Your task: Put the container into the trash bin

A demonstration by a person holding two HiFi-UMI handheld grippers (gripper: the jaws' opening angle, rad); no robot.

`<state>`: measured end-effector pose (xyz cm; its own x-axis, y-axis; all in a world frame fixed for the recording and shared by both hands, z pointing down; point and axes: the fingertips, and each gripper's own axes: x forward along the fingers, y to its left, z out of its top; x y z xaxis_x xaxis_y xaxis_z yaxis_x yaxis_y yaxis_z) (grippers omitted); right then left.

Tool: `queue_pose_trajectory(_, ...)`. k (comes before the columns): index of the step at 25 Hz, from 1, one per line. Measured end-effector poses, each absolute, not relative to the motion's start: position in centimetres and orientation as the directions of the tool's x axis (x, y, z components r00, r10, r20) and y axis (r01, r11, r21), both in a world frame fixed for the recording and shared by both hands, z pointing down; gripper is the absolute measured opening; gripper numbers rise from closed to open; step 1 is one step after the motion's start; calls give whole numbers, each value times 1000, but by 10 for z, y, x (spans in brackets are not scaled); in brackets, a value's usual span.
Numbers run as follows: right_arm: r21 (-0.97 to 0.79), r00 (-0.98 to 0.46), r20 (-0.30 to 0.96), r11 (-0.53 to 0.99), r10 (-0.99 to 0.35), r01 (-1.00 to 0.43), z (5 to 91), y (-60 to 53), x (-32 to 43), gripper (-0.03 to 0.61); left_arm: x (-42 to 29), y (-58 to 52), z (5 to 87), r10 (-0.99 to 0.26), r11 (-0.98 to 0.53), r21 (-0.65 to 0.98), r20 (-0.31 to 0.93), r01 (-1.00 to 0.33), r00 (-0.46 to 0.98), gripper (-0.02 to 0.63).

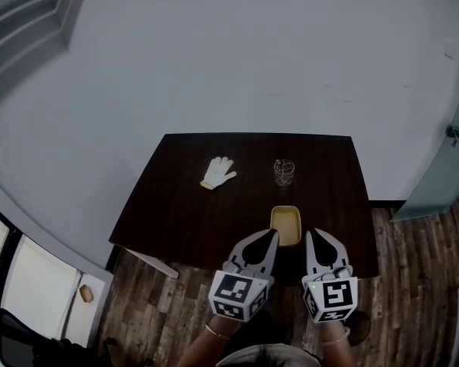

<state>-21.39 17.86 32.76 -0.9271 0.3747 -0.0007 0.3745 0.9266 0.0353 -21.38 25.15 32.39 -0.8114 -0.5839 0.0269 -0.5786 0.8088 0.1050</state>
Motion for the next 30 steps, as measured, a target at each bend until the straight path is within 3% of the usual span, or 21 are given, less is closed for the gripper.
queue_pose_trajectory(18,35,-953,70,954,295,298,344,197,-359,8,-350,271,345,-652,755,139,62,-640,-756,15)
queue_pose_trajectory(30,37,-914,261,943,310,331,416,176,-426,67,-416,253,375,-628,776,161,102,-610,-771,15)
